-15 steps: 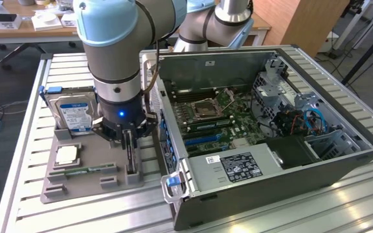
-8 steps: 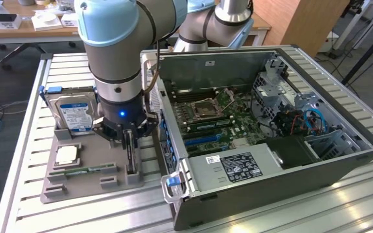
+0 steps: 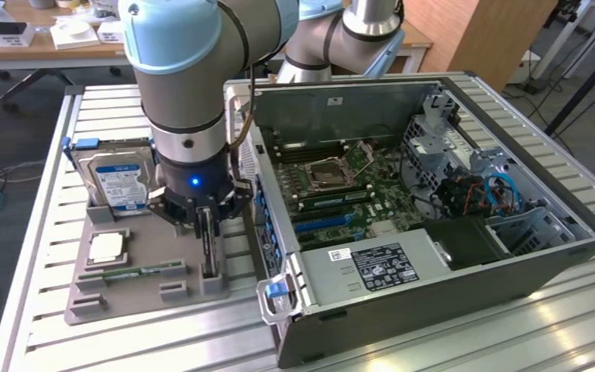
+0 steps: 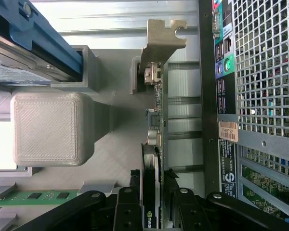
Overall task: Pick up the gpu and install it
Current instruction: 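Pick up the gpu and move the gpu toward the slot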
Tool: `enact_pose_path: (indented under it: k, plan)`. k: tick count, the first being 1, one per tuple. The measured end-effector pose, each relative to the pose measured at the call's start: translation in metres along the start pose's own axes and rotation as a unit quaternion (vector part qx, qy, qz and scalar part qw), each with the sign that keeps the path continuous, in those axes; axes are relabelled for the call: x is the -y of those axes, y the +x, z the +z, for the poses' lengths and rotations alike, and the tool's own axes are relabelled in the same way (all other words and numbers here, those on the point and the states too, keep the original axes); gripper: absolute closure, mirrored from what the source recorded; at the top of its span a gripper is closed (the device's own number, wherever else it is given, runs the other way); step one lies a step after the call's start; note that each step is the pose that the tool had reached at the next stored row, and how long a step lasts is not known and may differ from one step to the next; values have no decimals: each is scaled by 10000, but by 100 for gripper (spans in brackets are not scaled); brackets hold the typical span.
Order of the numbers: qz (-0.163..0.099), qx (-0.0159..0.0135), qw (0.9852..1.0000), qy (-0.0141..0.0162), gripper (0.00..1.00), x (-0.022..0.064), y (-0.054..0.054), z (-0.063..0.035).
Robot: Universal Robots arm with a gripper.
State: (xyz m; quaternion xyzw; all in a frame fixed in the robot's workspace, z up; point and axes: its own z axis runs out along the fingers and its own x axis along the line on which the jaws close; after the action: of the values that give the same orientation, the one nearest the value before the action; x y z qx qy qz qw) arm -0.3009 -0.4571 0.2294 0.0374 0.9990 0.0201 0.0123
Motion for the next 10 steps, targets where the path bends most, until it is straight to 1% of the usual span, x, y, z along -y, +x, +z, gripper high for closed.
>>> enact_pose_path:
  k: [2,3,10]
  plan:
    - [0,-1,10000,0,68,0,0,0]
    - [0,-1,10000,0,74,0,0,0]
    - [0,0,10000,0,74,0,0,0]
